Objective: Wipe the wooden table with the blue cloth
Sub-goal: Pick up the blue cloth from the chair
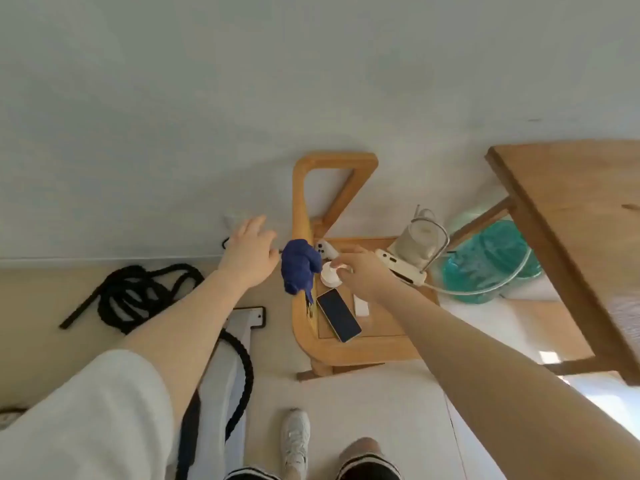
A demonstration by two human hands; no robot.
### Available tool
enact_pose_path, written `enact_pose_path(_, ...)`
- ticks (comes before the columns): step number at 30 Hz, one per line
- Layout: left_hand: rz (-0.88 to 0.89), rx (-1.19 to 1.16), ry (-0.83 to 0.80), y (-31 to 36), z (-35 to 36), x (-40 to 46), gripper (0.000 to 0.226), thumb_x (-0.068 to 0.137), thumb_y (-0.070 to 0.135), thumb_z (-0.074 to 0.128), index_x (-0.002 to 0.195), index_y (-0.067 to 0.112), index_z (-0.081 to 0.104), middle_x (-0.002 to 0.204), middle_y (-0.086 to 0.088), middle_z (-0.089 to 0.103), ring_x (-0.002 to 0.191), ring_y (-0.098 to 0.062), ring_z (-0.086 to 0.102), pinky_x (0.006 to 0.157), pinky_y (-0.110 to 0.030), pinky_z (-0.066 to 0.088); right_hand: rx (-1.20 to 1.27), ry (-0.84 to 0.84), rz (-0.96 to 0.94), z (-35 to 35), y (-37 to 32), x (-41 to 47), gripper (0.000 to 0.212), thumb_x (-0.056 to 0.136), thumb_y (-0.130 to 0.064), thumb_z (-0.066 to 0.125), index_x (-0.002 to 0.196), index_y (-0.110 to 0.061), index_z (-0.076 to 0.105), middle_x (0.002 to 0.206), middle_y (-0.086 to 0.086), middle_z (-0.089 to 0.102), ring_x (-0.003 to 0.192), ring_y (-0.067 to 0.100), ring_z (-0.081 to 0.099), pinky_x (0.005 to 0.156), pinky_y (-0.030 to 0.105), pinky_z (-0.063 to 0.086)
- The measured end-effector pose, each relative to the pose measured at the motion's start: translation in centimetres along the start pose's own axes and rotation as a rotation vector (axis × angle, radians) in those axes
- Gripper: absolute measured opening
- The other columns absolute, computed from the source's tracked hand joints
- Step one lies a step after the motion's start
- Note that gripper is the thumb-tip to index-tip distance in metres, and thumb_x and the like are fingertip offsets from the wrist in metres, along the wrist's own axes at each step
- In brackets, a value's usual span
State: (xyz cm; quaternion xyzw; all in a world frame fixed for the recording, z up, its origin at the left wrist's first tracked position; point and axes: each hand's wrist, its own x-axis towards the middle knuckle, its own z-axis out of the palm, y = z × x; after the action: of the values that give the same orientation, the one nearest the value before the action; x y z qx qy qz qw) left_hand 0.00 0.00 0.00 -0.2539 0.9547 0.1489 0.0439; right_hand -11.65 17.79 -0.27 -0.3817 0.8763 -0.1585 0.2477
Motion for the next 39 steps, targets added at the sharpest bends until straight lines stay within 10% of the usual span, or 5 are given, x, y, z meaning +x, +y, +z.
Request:
enact_pose_path(10, -0.149, -0.146, -0.043, -2.0, 4.1, 7.7, 0.041, 0.096, 0.022, 0.044, 0.136, 0.012, 0.044, 0.152, -0.007, 0.024, 0.141, -0.022, 0.018, 0.114, -0.037, 0.021, -0.149, -0.406, -0.023, 3.6, 1.7, 15.7, 0.046, 0.096, -0.015, 0.042, 0.14, -0.01, 0.03, 0.135, 0.013, 0.048, 0.113, 0.03, 0.053, 0.093, 0.035, 0.045)
enact_pose_path(19, -0.197, -0.195, -0.145, -2.6, 4.0, 7.9, 0.043, 0.096, 0.02, 0.044, 0.139, 0.015, 0.04, 0.153, -0.003, 0.024, 0.141, -0.02, 0.018, 0.113, -0.036, 0.022, 0.053, -0.457, 0.05, 5.7, 1.8, 16.3, 0.029, 0.093, -0.023, 0.049, 0.114, -0.004, 0.053, 0.106, 0.013, 0.061, 0.095, 0.028, 0.055, 0.075, 0.029, 0.035)
enact_pose_path(27, 0.2, -0.296, -0.379, 2.9, 0.1, 8.1, 0.058, 0.082, 0.013, 0.063, 0.136, 0.021, 0.043, 0.142, 0.001, 0.041, 0.13, -0.016, 0.036, 0.107, -0.031, 0.033, 0.474, -0.204, 0.043, -3.4, 1.4, 6.9, 0.015, 0.079, -0.004, 0.059, 0.081, -0.009, 0.045, 0.068, 0.006, 0.048, 0.059, 0.016, 0.045, 0.056, 0.026, 0.038)
enact_pose_path(35, 0.384, -0.466, -0.524, 17.3, -2.8, 6.6, 0.012, 0.083, 0.022, 0.062, 0.08, 0.018, 0.052, 0.076, 0.001, 0.053, 0.07, -0.014, 0.05, 0.063, -0.027, 0.038, 0.621, 0.079, 0.068, -13.9, 9.4, -6.6, 0.016, 0.086, -0.005, 0.058, 0.088, -0.021, 0.053, 0.081, -0.003, 0.06, 0.076, 0.013, 0.057, 0.069, 0.027, 0.047)
enact_pose_path(39, 0.234, -0.634, -0.498, 26.6, -1.1, 4.5, 0.011, 0.091, 0.026, 0.055, 0.093, 0.016, 0.05, 0.089, -0.003, 0.059, 0.078, -0.015, 0.054, 0.066, -0.026, 0.039, 0.508, 0.281, 0.248, -15.9, 16.6, -13.5, 0.016, 0.085, -0.019, 0.062, 0.1, -0.017, 0.058, 0.093, 0.0, 0.062, 0.086, 0.018, 0.059, 0.076, 0.035, 0.049)
